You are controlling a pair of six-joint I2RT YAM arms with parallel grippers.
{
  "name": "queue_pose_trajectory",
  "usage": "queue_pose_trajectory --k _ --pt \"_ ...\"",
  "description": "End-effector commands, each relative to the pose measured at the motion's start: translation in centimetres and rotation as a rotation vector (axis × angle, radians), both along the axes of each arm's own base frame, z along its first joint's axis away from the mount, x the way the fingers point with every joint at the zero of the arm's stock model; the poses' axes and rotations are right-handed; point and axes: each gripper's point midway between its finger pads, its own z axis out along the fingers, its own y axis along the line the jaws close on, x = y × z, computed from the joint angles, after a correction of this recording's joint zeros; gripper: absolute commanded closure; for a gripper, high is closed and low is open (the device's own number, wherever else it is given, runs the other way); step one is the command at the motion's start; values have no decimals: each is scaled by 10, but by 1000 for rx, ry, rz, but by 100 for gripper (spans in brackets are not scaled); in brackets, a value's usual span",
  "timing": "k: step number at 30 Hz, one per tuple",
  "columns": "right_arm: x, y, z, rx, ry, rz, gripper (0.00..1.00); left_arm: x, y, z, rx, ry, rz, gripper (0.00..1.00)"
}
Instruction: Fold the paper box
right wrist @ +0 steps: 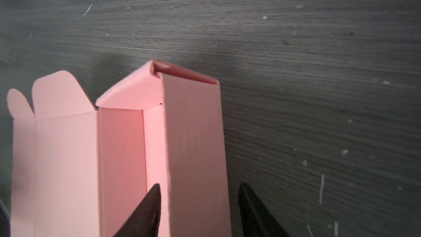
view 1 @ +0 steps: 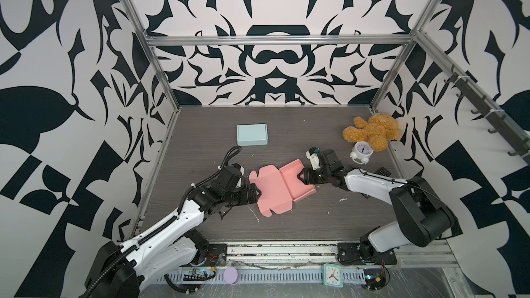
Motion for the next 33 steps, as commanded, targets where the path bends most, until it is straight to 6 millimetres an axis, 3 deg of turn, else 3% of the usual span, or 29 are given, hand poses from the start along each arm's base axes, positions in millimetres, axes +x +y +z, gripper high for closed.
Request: queue_pose_trajectory --k 1,6,13,20,27,33 --pt "4 2 4 22 -22 -4 43 2 -11 2 -78 29 14 12" --pt "2 1 0 25 -13 -8 43 8 -28 -3 -159 67 33 14" --pt "1 2 -3 37 -5 -12 44 13 -31 -20 -182 105 83 22" --pt "2 2 -3 41 -4 -14 44 16 -36 -22 -224 108 97 26" --pt "1 3 -3 46 -2 -12 44 26 -44 -19 -258 94 109 39" --pt "0 2 -1 47 -9 -11 44 32 -49 -19 -272 89 124 60"
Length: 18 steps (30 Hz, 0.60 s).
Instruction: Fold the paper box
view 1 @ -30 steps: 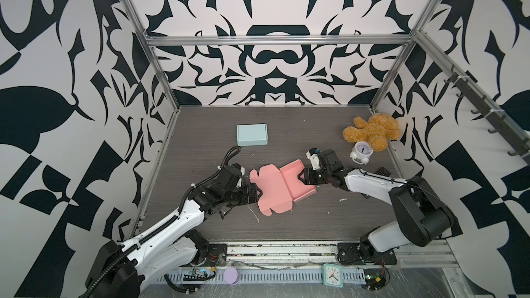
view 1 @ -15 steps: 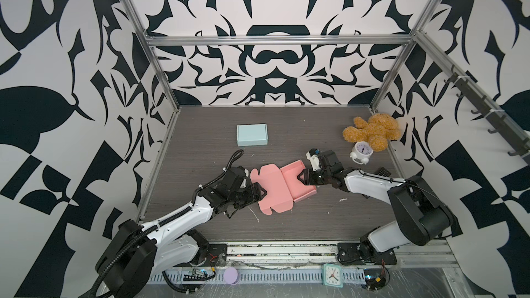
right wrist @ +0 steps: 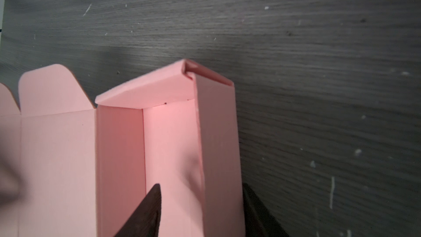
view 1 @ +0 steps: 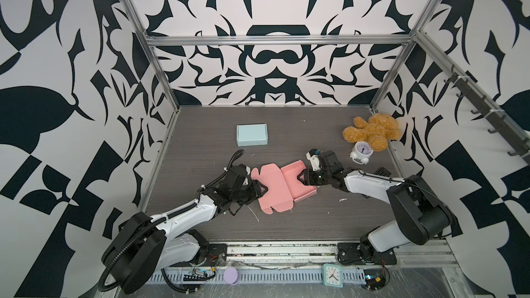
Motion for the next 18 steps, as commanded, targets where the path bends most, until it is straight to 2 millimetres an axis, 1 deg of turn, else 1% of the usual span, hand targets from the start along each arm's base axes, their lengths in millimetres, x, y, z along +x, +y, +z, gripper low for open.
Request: queue_pose_trajectory --k 1,4,10,18 --pt "2 1 5 18 -21 -3 44 7 -6 7 -29 -19 15 62" --pt "2 0 6 18 -23 -7 43 8 -6 7 -31 -19 24 69" --pt "1 0 8 22 -29 -9 39 8 -5 8 -36 -20 33 77" --pt "-4 -4 14 24 -43 -17 34 9 -5 10 -38 -23 37 83"
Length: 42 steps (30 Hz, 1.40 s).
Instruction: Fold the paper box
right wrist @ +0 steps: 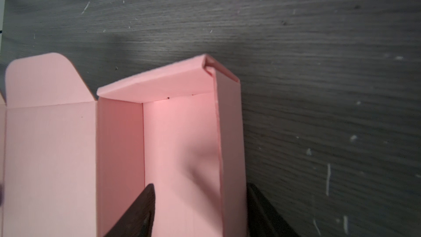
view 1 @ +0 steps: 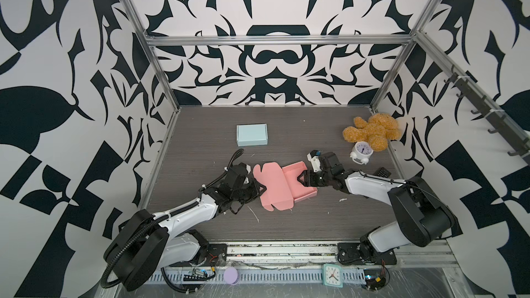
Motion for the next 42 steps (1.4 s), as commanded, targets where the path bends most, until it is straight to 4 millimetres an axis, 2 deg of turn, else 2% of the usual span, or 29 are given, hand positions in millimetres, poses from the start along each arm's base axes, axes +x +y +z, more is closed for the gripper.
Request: queue_pose_trajectory --k 1,11,16,21,24,30,36,37,42 --pt "1 -2 14 13 -43 -10 33 4 -2 6 -14 -17 13 84" --pt "-13 -22 33 -46 -79 -37 19 5 -4 18 -13 -42 -6 88" --pt "-19 -37 53 -89 -136 -63 9 4 -1 24 17 -67 -31 90" --pt "-15 -53 72 -160 -216 -98 5 5 -6 37 33 -109 -92 91" --pt "-10 -49 85 -157 -254 -75 4 4 -12 50 47 -143 -164 93" --pt "1 -29 112 -44 -384 -46 6 0 -20 74 109 -182 -336 93" --pt "15 -17 107 -14 -410 -32 5 -15 -35 99 78 -201 -546 94" --pt "16 -13 107 1 -409 -20 6 -16 -37 90 99 -167 -578 94" --pt "13 5 119 86 -463 67 4 -26 -40 97 94 -140 -692 94"
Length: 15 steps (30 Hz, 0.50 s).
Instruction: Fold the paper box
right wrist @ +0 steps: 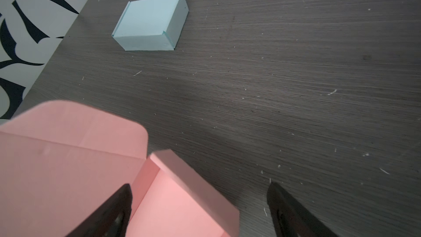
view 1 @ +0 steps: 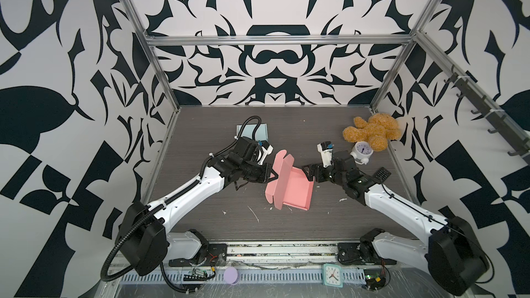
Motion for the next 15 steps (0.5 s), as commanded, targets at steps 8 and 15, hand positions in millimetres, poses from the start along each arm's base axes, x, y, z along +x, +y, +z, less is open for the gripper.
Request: queue_pose_trajectory --k 8,15 --pt "1 50 41 99 -160 306 0 -34 5 12 26 86 -244 94" --pt "-12 71 58 155 -251 481 2 -27 18 13 70 93 -277 93"
